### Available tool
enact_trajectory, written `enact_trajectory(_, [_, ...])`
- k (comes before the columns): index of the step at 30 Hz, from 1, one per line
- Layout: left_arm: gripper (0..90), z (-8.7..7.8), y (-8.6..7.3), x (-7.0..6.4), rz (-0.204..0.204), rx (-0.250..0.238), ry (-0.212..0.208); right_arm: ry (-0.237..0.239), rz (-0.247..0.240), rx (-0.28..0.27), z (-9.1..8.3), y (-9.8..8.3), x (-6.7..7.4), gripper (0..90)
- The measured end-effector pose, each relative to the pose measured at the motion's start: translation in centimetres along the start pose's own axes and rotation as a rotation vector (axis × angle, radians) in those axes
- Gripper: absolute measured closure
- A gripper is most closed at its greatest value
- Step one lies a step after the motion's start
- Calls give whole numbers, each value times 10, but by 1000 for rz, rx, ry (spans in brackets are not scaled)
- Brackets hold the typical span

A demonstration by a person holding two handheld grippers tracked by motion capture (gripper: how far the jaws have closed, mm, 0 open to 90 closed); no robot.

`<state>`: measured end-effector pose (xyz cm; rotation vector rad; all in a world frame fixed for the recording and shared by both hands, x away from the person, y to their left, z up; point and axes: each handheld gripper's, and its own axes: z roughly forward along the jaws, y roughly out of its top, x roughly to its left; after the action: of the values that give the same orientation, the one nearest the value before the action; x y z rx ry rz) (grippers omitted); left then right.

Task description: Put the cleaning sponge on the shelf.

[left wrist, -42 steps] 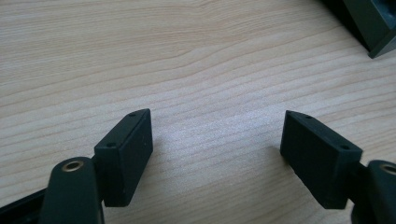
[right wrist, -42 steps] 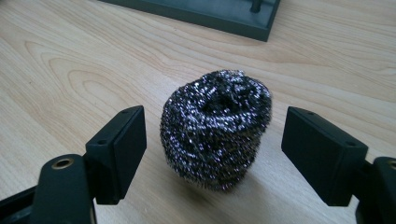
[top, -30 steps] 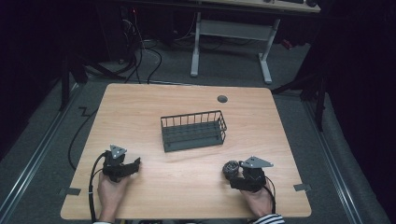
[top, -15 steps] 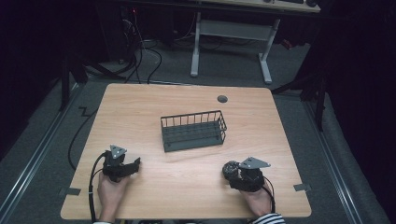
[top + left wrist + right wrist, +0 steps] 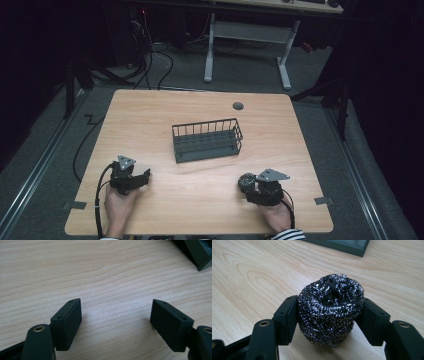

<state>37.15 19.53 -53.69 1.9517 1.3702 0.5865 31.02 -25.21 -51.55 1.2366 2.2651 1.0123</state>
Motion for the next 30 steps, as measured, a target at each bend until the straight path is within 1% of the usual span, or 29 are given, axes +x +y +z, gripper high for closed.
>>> enact_trajectory(4, [260,0,0,0,0,0,0,18,6,3,-1,0,-1,385])
enact_trajectory(11, [260,0,0,0,0,0,0,34,9,5,-3,1,-2,386])
enact_trajectory(23, [260,0,0,0,0,0,0,43,-15,-12,-11,8,-2,385])
enact_trajectory(24, [260,0,0,0,0,0,0,46,-12,-9,-12,9,-2,386])
enact_trajectory(30, [260,0,0,0,0,0,0,52,-25,-9,-14,15,-2,386])
